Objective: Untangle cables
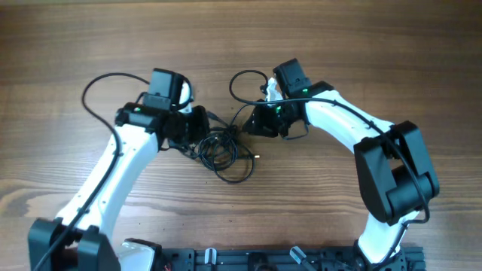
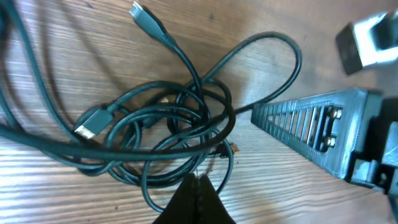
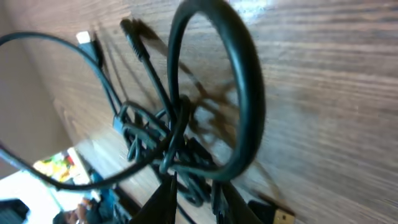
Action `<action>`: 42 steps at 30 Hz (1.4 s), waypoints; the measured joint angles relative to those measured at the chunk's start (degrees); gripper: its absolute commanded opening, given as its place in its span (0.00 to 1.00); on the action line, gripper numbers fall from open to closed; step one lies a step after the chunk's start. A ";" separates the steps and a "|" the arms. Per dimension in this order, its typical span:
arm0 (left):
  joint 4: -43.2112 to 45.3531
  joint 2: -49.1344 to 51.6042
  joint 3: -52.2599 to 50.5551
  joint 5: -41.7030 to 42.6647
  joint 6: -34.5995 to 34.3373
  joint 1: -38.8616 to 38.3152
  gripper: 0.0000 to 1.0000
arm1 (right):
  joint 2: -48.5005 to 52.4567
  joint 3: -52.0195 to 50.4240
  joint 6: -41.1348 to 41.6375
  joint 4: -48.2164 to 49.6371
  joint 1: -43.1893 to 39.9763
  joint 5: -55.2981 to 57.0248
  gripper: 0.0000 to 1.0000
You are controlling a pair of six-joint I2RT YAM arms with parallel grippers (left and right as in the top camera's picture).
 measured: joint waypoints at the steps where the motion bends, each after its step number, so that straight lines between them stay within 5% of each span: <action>1: 0.83 1.09 0.00 0.00 0.17 -0.55 0.04 | 0.00 0.00 1.31 0.70 0.76 1.68 0.22; 11: 22.56 12.83 0.00 -3.74 0.46 -1.38 0.04 | 0.00 0.00 7.19 4.61 5.29 14.16 0.21; 17: 28.44 17.86 0.00 -9.46 0.15 -0.52 0.04 | 0.00 0.00 7.63 4.68 5.55 20.06 0.21; 20: 28.35 19.58 0.00 -11.34 0.15 0.42 0.04 | 0.00 -0.02 7.63 4.72 5.55 21.40 0.20; 22: 27.67 20.44 0.00 -12.13 0.15 0.90 0.04 | 0.00 -0.33 7.65 5.16 5.55 21.97 0.11; 26: 26.60 20.83 0.00 -12.66 0.42 1.18 0.05 | -0.04 -0.55 7.32 5.49 5.20 19.65 0.24; 32: 17.42 18.99 2.36 -6.36 2.14 3.43 0.06 | -3.96 4.55 5.38 2.05 4.87 13.73 0.26; 42: 8.22 16.85 3.54 -0.35 2.36 2.27 0.07 | -0.17 4.79 9.73 5.62 10.95 20.52 0.27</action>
